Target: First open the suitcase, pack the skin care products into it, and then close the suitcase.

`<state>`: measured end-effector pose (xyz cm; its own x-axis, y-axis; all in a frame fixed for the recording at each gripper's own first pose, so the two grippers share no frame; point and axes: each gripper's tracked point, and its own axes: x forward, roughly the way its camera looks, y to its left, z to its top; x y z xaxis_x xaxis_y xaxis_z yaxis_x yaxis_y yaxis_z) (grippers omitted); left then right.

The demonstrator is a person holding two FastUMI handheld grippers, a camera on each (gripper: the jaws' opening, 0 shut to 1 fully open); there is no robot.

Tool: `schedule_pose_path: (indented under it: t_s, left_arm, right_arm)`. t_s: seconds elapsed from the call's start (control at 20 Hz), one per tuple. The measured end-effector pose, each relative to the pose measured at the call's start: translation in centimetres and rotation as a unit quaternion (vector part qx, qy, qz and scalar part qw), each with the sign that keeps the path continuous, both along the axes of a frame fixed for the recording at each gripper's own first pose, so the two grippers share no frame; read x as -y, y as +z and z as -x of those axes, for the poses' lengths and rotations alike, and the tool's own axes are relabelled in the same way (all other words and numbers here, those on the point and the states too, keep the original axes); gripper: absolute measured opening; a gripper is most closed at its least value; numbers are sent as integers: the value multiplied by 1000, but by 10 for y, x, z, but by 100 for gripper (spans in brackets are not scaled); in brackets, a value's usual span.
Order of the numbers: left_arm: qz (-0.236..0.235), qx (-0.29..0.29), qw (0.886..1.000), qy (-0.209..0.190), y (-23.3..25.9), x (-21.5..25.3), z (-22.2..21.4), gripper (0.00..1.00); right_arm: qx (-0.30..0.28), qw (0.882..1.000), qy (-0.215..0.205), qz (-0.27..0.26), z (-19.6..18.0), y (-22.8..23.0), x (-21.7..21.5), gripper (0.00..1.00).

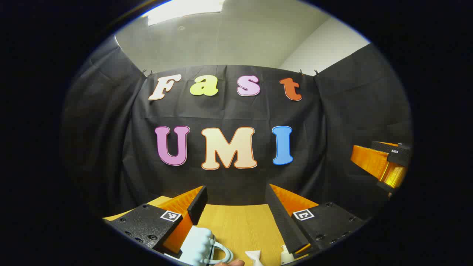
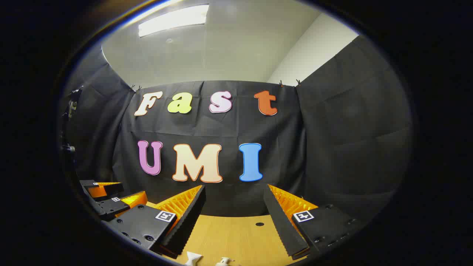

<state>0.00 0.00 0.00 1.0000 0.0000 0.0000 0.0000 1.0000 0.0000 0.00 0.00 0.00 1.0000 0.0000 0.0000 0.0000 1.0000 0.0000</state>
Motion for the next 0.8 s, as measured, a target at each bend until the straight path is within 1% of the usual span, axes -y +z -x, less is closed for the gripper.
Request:
schedule_pose_path:
  t_s: [0.2, 0.25, 0.35, 0.45, 0.6, 0.8]
  left_arm:
    - [-16, 8, 1000, 2, 2, 6, 5, 94]
    - [-18, 7, 1000, 2, 1, 7, 6, 95]
    - [-18, 3, 1000, 2, -2, 10, 8, 94]
    - [-17, -3, 1000, 5, -7, 10, 8, 93]
    - [-14, -14, 1000, 8, -16, 13, 8, 94]
    - [-17, -40, 999, 14, -37, 17, 9, 94]
  right_arm:
    - [-11, 1000, 6, -15, -4, -10, 3, 100]
    - [-14, 1000, 9, -17, -5, -14, 1, 100]
    - [-18, 1000, 15, -19, -7, -18, -1, 99]
    - [-20, 999, 21, -18, -9, -20, 0, 99]
    - [-20, 999, 22, -15, -11, -22, 5, 99]
    - [-33, 999, 27, -13, -14, -35, 12, 99]
